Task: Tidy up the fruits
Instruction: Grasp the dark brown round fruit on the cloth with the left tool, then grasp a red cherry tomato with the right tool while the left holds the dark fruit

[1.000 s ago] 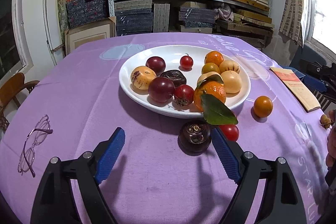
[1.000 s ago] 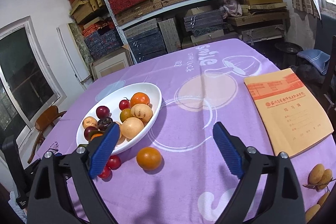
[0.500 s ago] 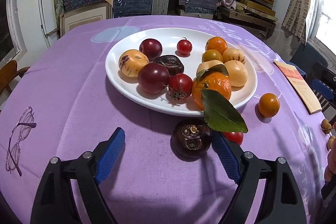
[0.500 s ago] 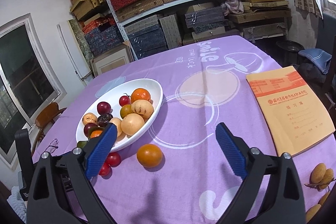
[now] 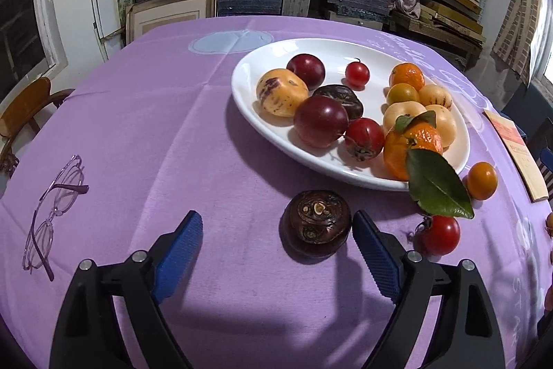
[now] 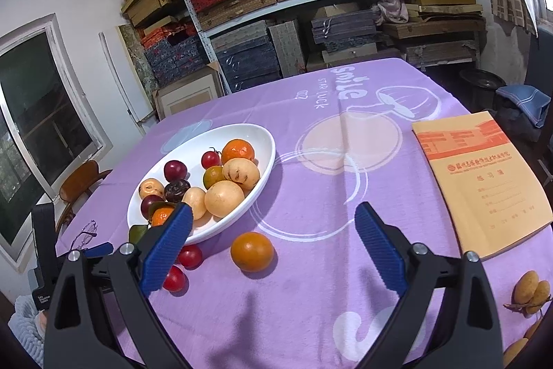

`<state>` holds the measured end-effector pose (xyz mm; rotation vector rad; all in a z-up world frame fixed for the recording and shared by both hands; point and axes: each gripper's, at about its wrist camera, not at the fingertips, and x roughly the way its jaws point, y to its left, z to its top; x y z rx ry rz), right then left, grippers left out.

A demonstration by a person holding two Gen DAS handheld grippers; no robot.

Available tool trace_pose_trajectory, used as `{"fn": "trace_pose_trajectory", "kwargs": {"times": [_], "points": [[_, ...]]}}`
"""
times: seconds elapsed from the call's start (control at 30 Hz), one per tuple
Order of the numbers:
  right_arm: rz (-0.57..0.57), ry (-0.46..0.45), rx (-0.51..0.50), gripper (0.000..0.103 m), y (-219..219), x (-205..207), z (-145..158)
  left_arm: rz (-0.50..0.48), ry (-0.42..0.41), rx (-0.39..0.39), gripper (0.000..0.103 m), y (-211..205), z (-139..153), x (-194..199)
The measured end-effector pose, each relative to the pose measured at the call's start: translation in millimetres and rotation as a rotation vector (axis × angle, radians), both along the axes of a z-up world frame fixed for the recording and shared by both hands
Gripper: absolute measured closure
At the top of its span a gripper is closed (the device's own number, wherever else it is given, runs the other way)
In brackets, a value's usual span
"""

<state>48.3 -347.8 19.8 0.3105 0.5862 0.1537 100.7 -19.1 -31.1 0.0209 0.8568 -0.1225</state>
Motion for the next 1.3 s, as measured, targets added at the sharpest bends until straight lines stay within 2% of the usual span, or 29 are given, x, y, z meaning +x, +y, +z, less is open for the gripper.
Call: {"fn": "trace_pose_trajectory", "kwargs": {"times": [0.23, 0.3, 0.4, 0.43, 0.47, 0.63, 0.73, 0.8, 0.9, 0.93, 0.97, 1.0, 1.07, 1.13, 1.23, 1.3], "points": [[0.006, 0.006, -0.009, 0.01, 3, 1, -2, -0.06, -0.013, -0.059, 0.015, 2, 4, 0], [0.007, 0.006, -0.009, 0.01, 3, 1, -2, -0.081, -0.001, -0.065, 0.019, -3, 3, 2], [0.005, 0.003, -0.007, 0.01, 3, 1, -2, -0.119, 0.029, -0.084, 0.05, -6, -2, 6], [0.004, 0.002, -0.008, 0.01, 3, 1, -2, -0.117, 0.03, -0.081, 0.059, -6, -2, 6], [0.004, 0.001, -0.008, 0.01, 3, 1, -2, -0.125, 0.032, -0.093, 0.06, -5, -2, 6], [0.007, 0.002, -0.005, 0.01, 2, 1, -2, -0.128, 0.03, -0.11, 0.061, -4, -3, 3], [0.032, 0.012, -0.017, 0.01, 5, 2, -2, -0.12, -0.009, -0.085, 0.061, -1, 2, -6], [0.074, 0.021, -0.038, 0.01, 13, 1, -1, -0.118, -0.037, -0.074, 0.061, 3, 8, -17], [0.168, 0.028, -0.129, 0.011, 42, -5, -2, -0.096, -0.069, -0.074, 0.061, 15, 16, -34], [0.207, 0.021, -0.177, 0.013, 57, -9, -2, -0.086, -0.08, -0.071, 0.061, 18, 19, -37], [0.238, 0.02, -0.213, 0.019, 71, -12, -4, -0.074, -0.087, -0.075, 0.061, 22, 20, -40], [0.271, 0.027, -0.236, 0.027, 83, -14, -7, -0.063, -0.09, -0.083, 0.061, 25, 21, -41], [0.337, 0.057, -0.261, 0.035, 105, -16, -16, -0.049, -0.087, -0.105, 0.061, 31, 23, -40], [0.372, 0.09, -0.28, 0.035, 122, -14, -28, -0.049, -0.08, -0.118, 0.061, 33, 24, -39], [0.394, 0.145, -0.273, 0.039, 137, -7, -41, -0.051, -0.068, -0.124, 0.061, 35, 23, -37], [0.411, 0.186, -0.239, 0.051, 143, -3, -48, -0.049, -0.054, -0.147, 0.061, 37, 22, -34]]}}
